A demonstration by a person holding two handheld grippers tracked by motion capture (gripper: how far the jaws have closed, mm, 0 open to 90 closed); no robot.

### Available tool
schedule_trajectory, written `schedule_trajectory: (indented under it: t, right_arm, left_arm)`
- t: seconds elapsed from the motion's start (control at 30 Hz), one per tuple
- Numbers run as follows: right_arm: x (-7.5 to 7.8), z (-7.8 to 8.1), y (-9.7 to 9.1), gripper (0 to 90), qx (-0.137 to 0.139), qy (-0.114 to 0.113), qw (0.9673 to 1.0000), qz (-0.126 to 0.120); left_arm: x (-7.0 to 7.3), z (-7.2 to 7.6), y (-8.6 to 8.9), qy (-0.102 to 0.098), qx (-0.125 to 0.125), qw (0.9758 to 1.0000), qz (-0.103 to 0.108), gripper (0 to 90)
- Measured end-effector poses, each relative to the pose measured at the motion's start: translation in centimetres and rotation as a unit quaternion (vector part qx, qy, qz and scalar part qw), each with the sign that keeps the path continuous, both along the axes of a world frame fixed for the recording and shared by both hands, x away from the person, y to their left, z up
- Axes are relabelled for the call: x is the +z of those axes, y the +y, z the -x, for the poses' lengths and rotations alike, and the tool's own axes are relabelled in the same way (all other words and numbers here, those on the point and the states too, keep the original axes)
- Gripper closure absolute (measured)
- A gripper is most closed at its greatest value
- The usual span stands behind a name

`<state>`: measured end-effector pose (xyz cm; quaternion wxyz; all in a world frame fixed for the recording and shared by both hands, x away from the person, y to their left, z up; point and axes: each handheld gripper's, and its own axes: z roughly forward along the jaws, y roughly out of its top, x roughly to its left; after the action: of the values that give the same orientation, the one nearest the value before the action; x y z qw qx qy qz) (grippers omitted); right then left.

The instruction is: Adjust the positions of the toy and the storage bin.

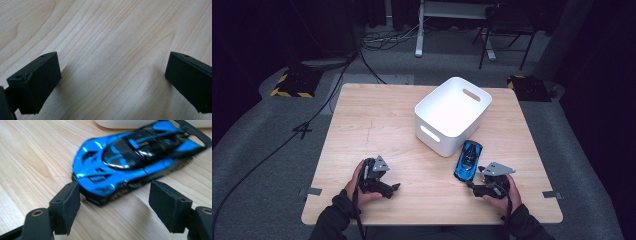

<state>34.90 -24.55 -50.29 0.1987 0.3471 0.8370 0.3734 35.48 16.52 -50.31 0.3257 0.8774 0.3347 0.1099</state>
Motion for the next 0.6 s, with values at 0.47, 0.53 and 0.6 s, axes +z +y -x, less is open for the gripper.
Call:
schedule_trajectory:
  t: [0.47, 0.53, 0.6]
  right_arm:
    - [0.1, 1.2, 4.2, 11.4, -0.116, -0.006, 0.9932, -0.009]
    - [0.1, 1.1, 5.0, 10.9, -0.144, -0.017, 0.9893, -0.009]
    - [0.1, 0.7, 5.6, 10.9, -0.178, -0.017, 0.9838, -0.01]
  left_arm:
    - [0.0, 0.0, 0.0, -0.001, 0.001, 1.0, 0.0, 0.6]
    - [0.0, 0.0, 0.0, 0.0, -0.001, 1.0, 0.0, 0.6]
    - [0.0, 0.0, 0.0, -0.001, 0.0, 1.0, 0.0, 0.6]
